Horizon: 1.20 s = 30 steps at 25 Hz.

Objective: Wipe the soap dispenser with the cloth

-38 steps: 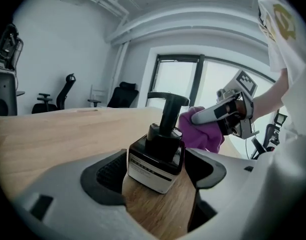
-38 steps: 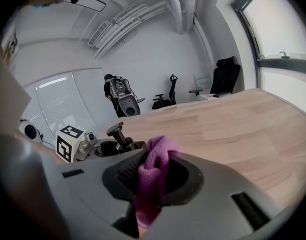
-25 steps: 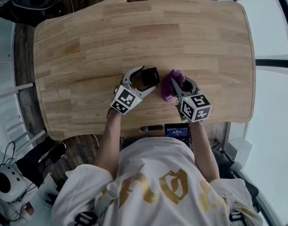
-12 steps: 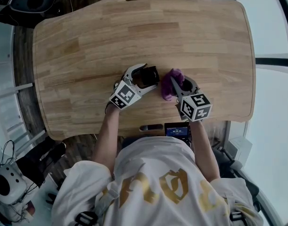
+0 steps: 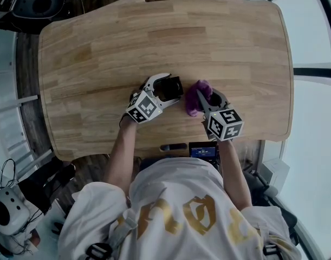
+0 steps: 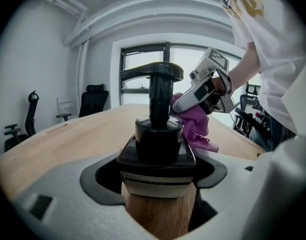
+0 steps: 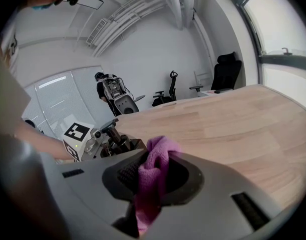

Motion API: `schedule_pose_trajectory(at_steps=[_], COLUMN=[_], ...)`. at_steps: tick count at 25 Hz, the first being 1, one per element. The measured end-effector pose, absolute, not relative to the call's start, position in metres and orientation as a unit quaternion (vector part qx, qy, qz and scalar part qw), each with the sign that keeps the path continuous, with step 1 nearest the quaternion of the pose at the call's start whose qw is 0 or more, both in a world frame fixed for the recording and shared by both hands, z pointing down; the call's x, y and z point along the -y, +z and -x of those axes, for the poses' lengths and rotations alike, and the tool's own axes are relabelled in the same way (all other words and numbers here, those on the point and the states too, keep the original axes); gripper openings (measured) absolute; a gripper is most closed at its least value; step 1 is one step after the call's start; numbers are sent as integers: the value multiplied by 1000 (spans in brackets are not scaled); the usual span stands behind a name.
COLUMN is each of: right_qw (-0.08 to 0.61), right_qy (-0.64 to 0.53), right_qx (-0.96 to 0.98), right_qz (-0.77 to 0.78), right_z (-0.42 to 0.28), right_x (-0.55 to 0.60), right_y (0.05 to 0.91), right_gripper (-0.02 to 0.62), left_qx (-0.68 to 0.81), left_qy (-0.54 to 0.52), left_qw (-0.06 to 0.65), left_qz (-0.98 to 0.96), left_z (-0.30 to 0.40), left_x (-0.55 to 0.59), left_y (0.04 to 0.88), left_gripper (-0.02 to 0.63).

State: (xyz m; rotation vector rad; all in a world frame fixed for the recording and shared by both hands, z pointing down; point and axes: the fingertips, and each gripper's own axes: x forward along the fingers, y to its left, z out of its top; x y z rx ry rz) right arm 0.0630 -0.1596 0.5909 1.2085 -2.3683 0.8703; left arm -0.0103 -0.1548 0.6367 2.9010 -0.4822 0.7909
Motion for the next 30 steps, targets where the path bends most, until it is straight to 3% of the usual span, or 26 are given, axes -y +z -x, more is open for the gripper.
schedule_pose_trajectory(at_steps=[13, 30], right_qw=[168, 157], right_qy=[309, 297], right_qx=[834, 840], right_qz=[-424, -426], right_z=[-63, -64], right_x=[157, 162], right_y=[589, 572], right_gripper=[67, 67], left_qx=[156, 158], left_qy=[272, 237], left_qw=[49, 121], left_qz=[-948, -951], left_z=[9, 10], left_x=[156, 160], left_y=[639, 625], left_gripper=[347, 347])
